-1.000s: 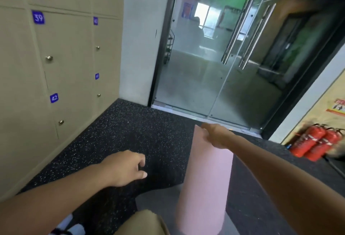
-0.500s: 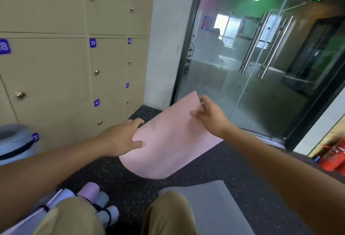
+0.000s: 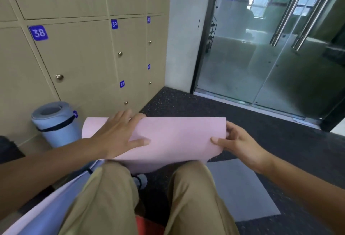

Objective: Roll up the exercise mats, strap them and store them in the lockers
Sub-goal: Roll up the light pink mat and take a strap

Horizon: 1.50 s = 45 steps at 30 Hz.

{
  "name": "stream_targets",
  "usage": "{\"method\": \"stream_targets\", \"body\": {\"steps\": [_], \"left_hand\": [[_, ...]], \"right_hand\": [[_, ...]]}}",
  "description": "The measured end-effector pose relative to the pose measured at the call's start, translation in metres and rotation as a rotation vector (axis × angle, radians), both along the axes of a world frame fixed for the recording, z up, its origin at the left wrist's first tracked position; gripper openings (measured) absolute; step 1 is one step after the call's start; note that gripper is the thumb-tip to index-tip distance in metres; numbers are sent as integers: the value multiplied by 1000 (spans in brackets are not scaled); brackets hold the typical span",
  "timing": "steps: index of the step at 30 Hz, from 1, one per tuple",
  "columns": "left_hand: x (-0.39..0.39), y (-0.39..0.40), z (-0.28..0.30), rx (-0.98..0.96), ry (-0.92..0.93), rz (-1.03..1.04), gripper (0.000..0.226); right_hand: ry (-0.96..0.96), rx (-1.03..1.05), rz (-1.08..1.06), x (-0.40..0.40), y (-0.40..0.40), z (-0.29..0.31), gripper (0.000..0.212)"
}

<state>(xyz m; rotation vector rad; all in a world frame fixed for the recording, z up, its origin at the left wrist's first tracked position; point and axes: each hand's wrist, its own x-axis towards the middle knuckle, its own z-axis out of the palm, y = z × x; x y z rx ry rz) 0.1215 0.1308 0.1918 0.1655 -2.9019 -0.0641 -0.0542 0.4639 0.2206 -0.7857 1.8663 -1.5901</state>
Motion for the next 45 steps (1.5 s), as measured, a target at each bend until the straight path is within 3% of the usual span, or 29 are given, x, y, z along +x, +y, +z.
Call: {"method": "stream_targets", "body": {"steps": [3, 8, 11, 15, 20, 29, 33, 42, 45], "left_hand": [[6, 11, -2, -7, 74, -32, 73], [19, 43, 9, 97, 106, -74, 37], [37, 64, 9, 243, 129, -129, 34], [65, 91, -2, 297, 125, -152, 28], [103, 117, -20, 392, 115, -145, 28], [152, 139, -56, 515, 140, 2, 26], [169, 150, -57, 578, 134, 108, 26], [169, 153, -57, 671, 57, 262, 33], [166, 154, -55, 728, 45, 295, 29]], "right_hand": [[64, 39, -46, 6, 11, 9, 29], [362, 106, -42, 17, 21, 39, 9], [488, 205, 61, 33, 34, 38, 4], [643, 339, 161, 58, 56, 13, 3], [985, 413, 281, 95, 78, -17, 2], [1018, 461, 317, 143, 88, -45, 10], [893, 484, 356, 148, 90, -43, 10], [983, 457, 184, 165, 65, -51, 32], [1011, 453, 153, 172, 53, -55, 25]]}}
